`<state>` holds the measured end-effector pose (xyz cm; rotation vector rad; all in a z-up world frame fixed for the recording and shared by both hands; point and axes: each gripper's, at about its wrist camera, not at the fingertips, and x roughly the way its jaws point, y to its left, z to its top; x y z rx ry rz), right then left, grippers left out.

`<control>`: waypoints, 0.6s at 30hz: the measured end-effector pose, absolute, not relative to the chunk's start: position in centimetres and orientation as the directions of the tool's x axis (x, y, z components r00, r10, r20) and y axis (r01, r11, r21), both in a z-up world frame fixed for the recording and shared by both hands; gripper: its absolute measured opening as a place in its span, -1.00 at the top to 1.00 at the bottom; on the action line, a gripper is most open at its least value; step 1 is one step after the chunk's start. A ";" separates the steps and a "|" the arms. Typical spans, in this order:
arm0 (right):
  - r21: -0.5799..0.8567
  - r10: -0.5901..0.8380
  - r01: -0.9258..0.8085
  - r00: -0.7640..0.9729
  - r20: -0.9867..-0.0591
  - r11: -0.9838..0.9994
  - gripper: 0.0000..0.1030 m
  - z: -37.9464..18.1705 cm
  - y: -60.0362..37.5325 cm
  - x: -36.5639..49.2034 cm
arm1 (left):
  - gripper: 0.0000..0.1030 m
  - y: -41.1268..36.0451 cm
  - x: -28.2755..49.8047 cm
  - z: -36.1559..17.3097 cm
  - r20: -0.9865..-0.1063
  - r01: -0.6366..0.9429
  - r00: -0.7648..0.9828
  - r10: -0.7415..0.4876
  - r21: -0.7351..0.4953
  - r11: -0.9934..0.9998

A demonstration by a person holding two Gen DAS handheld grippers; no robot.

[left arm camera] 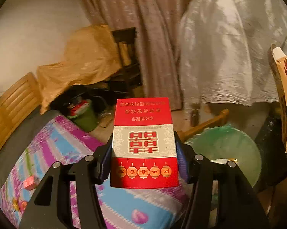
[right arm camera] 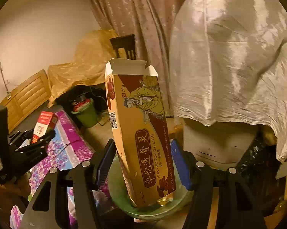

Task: Collect trash
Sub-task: 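Carry the red-white box and tan medicine box over the green bin, then open both tools to drop the two boxes into the green bin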

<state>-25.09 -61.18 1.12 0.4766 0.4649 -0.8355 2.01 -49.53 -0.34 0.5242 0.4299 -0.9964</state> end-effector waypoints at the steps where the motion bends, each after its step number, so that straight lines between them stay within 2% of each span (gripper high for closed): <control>1: 0.216 -0.585 0.792 0.576 -0.571 0.571 -0.19 0.9 -61.7 -25.4 | -0.05 -50.3 1.6 -0.5 -0.569 0.882 0.461 -0.681 0.212 0.420; 9: 0.219 -0.549 0.810 0.541 -0.638 0.544 -0.18 -1.0 -62.6 -25.9 | -0.05 -55.3 -1.1 -2.8 -0.644 0.948 0.310 -0.699 0.157 0.277; 18: 0.325 -0.460 0.802 0.564 -0.686 0.500 -0.18 -4.9 -63.8 -26.6 | -0.05 -57.5 -3.3 -5.7 -0.702 0.985 0.168 -0.692 0.093 0.144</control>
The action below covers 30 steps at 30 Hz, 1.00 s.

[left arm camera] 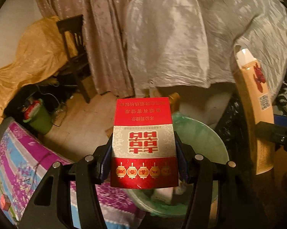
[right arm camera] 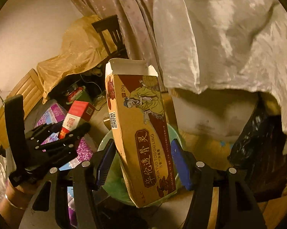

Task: Collect trash
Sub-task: 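Open both tools to drop the two boxes into the green bin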

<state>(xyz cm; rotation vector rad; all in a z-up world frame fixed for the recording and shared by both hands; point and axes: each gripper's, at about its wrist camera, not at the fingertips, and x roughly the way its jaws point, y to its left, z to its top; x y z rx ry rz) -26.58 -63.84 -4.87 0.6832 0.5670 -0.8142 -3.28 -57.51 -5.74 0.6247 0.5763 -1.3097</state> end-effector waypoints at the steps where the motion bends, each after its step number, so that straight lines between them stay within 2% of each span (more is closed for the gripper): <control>1: 0.340 -0.449 0.799 0.572 -0.687 0.497 -0.18 -5.3 -64.0 -26.7 | -0.05 -57.6 -3.5 -6.0 -0.707 0.987 0.157 -0.689 0.089 0.133; 10: 0.408 -0.402 0.774 0.611 -0.682 0.485 -0.18 -6.6 -64.9 -26.7 | -0.05 -58.3 -4.1 -6.7 -0.720 0.990 0.141 -0.680 0.098 0.102; 23: 0.418 -0.395 0.751 0.637 -0.662 0.511 -0.21 -6.2 -66.5 -25.2 | -0.05 -59.2 -4.4 -6.9 -0.723 0.990 0.140 -0.677 0.112 0.085; 27: 0.416 -0.401 0.745 0.644 -0.651 0.522 -0.27 -6.2 -67.1 -24.7 | -0.05 -59.8 -4.5 -6.8 -0.720 0.988 0.152 -0.677 0.129 0.084; 28: 0.420 -0.400 0.743 0.647 -0.649 0.520 -0.35 -6.2 -67.2 -24.7 | -0.16 -59.9 -4.5 -6.8 -0.722 0.988 0.153 -0.675 0.129 0.085; 29: 0.423 -0.408 0.745 0.648 -0.643 0.516 -0.48 -6.2 -67.4 -24.9 | -0.48 -60.0 -4.5 -6.8 -0.726 0.988 0.153 -0.671 0.129 0.086; 30: 0.422 -0.414 0.746 0.647 -0.640 0.515 -0.49 -6.1 -67.4 -25.0 | -0.64 -60.0 -4.5 -6.8 -0.722 0.987 0.157 -0.674 0.130 0.090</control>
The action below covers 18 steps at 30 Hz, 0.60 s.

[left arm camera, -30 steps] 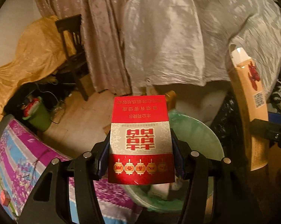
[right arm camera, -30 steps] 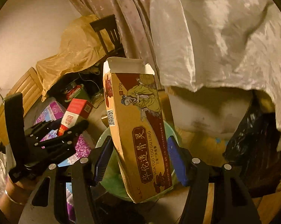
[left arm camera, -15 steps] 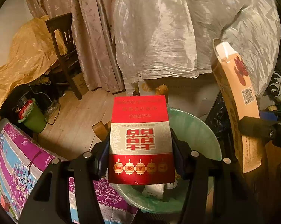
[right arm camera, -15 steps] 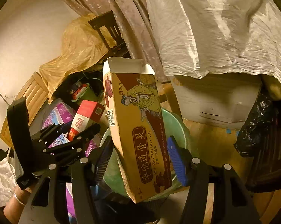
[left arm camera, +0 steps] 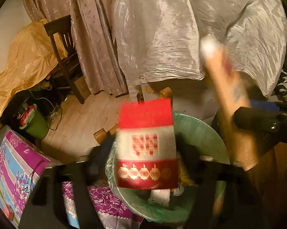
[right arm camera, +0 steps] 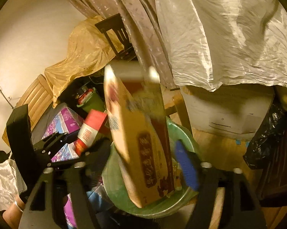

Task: Collect trash
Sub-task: 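Open both tools to drop the two boxes into the green bin, then swing both open tools back to the trash on the bed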

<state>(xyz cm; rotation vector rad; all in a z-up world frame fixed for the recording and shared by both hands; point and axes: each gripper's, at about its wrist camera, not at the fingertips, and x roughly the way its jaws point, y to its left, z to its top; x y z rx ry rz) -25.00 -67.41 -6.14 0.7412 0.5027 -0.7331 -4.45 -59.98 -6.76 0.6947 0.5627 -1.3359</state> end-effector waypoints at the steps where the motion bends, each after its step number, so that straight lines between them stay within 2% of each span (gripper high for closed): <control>1: 0.419 -0.417 0.749 0.645 -0.641 0.514 -0.49 -6.1 -67.5 -25.1 | -0.72 -59.8 -4.5 -6.7 -0.714 0.987 0.156 -0.682 0.130 0.090; 18: 0.394 -0.456 0.765 0.628 -0.630 0.510 -0.48 -5.3 -66.7 -25.9 | -0.72 -58.7 -4.0 -6.2 -0.706 0.981 0.195 -0.681 0.156 0.119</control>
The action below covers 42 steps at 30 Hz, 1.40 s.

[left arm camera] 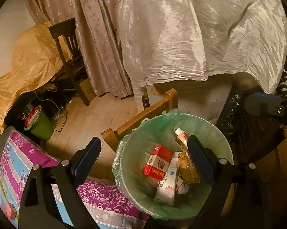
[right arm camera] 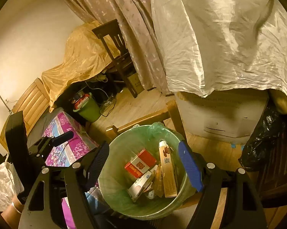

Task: Collect trash
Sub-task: 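Swing both open tools back to the trash on the bed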

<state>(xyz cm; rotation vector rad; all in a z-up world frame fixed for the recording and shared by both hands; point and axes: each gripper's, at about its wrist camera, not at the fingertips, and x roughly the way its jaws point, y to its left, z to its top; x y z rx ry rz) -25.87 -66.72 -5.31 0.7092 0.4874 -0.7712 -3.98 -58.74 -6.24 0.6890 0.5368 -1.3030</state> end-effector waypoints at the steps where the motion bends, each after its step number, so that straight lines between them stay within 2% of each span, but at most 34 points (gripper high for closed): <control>1: 0.388 -0.460 0.765 0.628 -0.628 0.515 -0.48 -5.1 -66.5 -25.7 | -0.72 -58.7 -3.8 -6.1 -0.705 0.980 0.198 -0.681 0.154 0.126; 17: 0.368 -0.504 0.730 0.672 -0.543 0.577 -0.49 -0.9 -62.2 -24.5 | -0.72 -54.2 -2.8 -2.9 -0.650 0.963 0.270 -0.711 0.188 0.194; 23: 0.379 -0.466 0.675 0.723 -0.509 0.633 -0.52 -0.4 -59.1 -22.2 | -0.72 -49.8 -1.8 -2.7 -0.633 0.949 0.316 -0.706 0.208 0.238; 28: 0.352 -0.353 0.585 0.765 -0.539 0.730 -0.55 -2.0 -54.8 -17.0 | -0.72 -42.7 1.4 -5.3 -0.650 0.923 0.373 -0.663 0.187 0.337; 32: 0.353 -0.229 0.494 0.782 -0.580 0.795 -0.55 -3.9 -50.7 -11.9 | -0.72 -36.3 4.9 -8.5 -0.705 0.877 0.420 -0.572 0.153 0.456; 42: 0.314 0.103 0.166 0.718 -0.688 0.935 -0.55 -8.7 -33.8 2.7 | -0.68 -19.2 9.3 -14.1 -0.774 0.702 0.466 -0.429 0.029 0.711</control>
